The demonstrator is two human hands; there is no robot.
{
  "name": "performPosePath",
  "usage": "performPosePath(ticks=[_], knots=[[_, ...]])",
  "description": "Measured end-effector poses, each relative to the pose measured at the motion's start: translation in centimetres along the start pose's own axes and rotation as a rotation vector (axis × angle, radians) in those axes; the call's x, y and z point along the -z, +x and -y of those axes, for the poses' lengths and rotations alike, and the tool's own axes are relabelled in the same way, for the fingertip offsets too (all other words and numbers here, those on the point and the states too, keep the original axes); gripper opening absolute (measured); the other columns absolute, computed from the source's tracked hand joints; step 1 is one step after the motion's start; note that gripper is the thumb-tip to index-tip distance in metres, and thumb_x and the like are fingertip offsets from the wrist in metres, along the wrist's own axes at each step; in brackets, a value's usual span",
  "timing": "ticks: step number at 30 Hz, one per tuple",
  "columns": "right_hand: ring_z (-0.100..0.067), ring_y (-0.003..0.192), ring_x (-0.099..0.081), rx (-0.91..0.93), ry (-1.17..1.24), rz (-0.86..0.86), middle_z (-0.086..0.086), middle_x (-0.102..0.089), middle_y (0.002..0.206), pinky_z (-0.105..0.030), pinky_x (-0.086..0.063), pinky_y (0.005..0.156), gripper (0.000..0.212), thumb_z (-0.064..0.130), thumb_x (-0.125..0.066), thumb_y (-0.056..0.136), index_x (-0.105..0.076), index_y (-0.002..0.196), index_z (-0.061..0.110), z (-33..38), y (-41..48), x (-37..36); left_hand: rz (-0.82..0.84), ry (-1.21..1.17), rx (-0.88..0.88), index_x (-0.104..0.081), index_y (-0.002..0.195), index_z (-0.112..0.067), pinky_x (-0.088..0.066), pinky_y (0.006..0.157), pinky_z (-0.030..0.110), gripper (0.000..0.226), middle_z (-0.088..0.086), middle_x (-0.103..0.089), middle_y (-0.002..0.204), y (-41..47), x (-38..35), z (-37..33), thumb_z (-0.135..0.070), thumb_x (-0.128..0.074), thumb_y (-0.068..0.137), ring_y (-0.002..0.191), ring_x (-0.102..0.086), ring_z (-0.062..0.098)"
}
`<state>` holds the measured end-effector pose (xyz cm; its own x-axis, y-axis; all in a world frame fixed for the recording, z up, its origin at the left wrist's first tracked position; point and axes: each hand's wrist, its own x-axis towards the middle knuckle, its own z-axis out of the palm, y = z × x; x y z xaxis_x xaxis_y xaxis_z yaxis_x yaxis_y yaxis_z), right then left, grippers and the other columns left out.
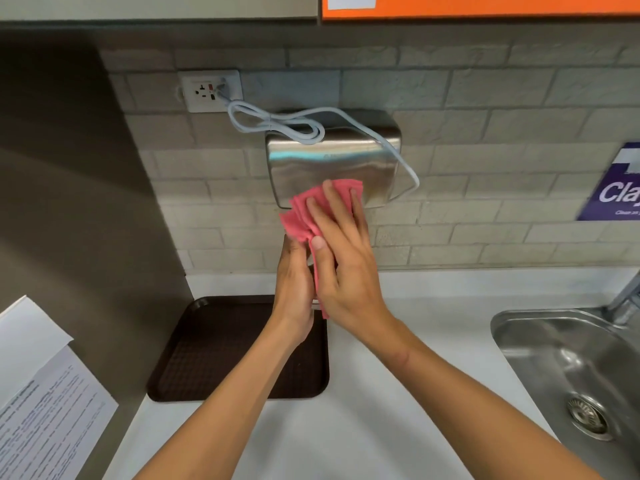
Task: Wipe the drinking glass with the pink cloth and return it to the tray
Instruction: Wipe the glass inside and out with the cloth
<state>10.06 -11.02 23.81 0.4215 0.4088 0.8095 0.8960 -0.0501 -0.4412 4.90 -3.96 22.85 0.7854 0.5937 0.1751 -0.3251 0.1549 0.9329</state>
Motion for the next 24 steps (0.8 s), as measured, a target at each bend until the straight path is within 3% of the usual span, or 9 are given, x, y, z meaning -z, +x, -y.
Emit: performPosePath(ticks=[2,5,8,11,13,16,18,20,24], knots=[[-0.023,0.163,-0.015,-0.097,0.1,-0.01,-0.008,-0.027,0.171,-0.042,-0.015,0.133,0.05,0.011,-0.04,0.108,-0.038,0.158,0.008,0.3,0.5,0.2,-0.01,0.044,0.032,-0.056,0.152,-0.039,-0.047,0.121,0.046,0.075,-0.005,-0.064,0.153,0.2,0.3,0.1,-0.083,-0.035,0.094,0.143,-0.059,0.012],[-0.009,0.162,-0.01,-0.231,0.258,0.011,0.002,-0.017,0.175,-0.034,-0.015,0.133,0.054,0.015,-0.034,0.112,-0.021,0.165,0.016,0.4,0.1,0.6,0.014,0.023,0.007,-0.054,0.155,-0.032,-0.048,0.12,0.049,0.077,0.0,-0.067,0.15,-0.2,0.6,0.4,-0.077,-0.033,0.096,0.14,-0.063,0.016],[0.004,0.155,-0.025,-0.33,0.435,0.008,0.021,-0.028,0.169,-0.027,-0.028,0.128,0.053,0.019,-0.032,0.114,-0.018,0.165,0.026,0.8,-0.6,1.1,0.029,0.01,0.015,-0.054,0.154,-0.031,-0.055,0.112,0.044,0.072,0.001,-0.072,0.144,-0.7,0.7,0.4,-0.07,-0.032,0.098,0.132,-0.069,0.015],[0.013,0.134,-0.051,-0.474,0.561,0.004,0.047,-0.053,0.135,-0.015,-0.045,0.111,0.042,0.024,-0.034,0.114,-0.032,0.149,0.048,1.0,-1.3,1.4,0.03,0.043,0.048,-0.053,0.153,-0.032,-0.056,0.109,0.041,0.074,0.001,-0.071,0.144,-0.8,0.8,0.5,-0.073,-0.033,0.095,0.134,-0.068,0.016],[0.004,0.131,-0.059,-0.504,0.562,-0.036,0.033,-0.062,0.133,-0.023,-0.05,0.11,0.039,0.025,-0.036,0.113,-0.04,0.146,0.045,1.2,-1.6,1.4,0.008,0.067,0.067,-0.057,0.148,-0.034,-0.058,0.106,0.039,0.076,0.001,-0.072,0.142,-0.9,0.9,0.6,-0.079,-0.034,0.092,0.131,-0.07,0.017],[-0.002,0.138,-0.054,-0.459,0.529,-0.133,0.01,-0.057,0.15,-0.028,-0.047,0.116,0.043,0.024,-0.041,0.112,-0.04,0.155,0.029,1.8,-2.0,1.5,-0.043,0.145,0.033,-0.056,0.14,-0.031,-0.055,0.109,0.041,0.087,-0.003,-0.069,0.137,-0.7,0.7,0.7,-0.094,-0.035,0.083,0.125,-0.068,0.008],[0.001,0.129,-0.059,-0.439,0.506,-0.209,0.011,-0.062,0.139,-0.023,-0.05,0.108,0.037,0.024,-0.045,0.111,-0.049,0.145,0.038,1.8,-2.0,1.4,-0.136,0.189,-0.034,-0.049,0.127,-0.022,-0.057,0.09,0.023,0.067,-0.003,-0.064,0.114,-0.7,0.1,0.2,-0.079,-0.032,0.097,0.094,-0.065,-0.009],[0.0,0.117,-0.062,-0.431,0.424,-0.292,0.014,-0.062,0.121,-0.026,-0.053,0.102,0.034,0.021,-0.048,0.111,-0.056,0.13,0.048,1.7,-1.7,1.4,-0.219,0.231,-0.11,-0.046,0.119,-0.016,-0.052,0.066,0.01,0.043,-0.003,-0.056,0.097,-1.0,-0.6,-0.4,-0.054,-0.03,0.111,0.067,-0.059,-0.012],[-0.01,0.112,-0.064,-0.416,0.363,-0.381,0.022,-0.06,0.11,-0.036,-0.055,0.103,0.047,0.012,-0.054,0.108,-0.063,0.119,0.057,1.2,-1.2,1.7,-0.274,0.252,-0.137,-0.061,0.115,-0.021,-0.056,0.072,0.016,0.041,-0.007,-0.072,0.1,-1.5,-1.0,-0.3,-0.049,-0.032,0.112,0.081,-0.072,-0.01]])
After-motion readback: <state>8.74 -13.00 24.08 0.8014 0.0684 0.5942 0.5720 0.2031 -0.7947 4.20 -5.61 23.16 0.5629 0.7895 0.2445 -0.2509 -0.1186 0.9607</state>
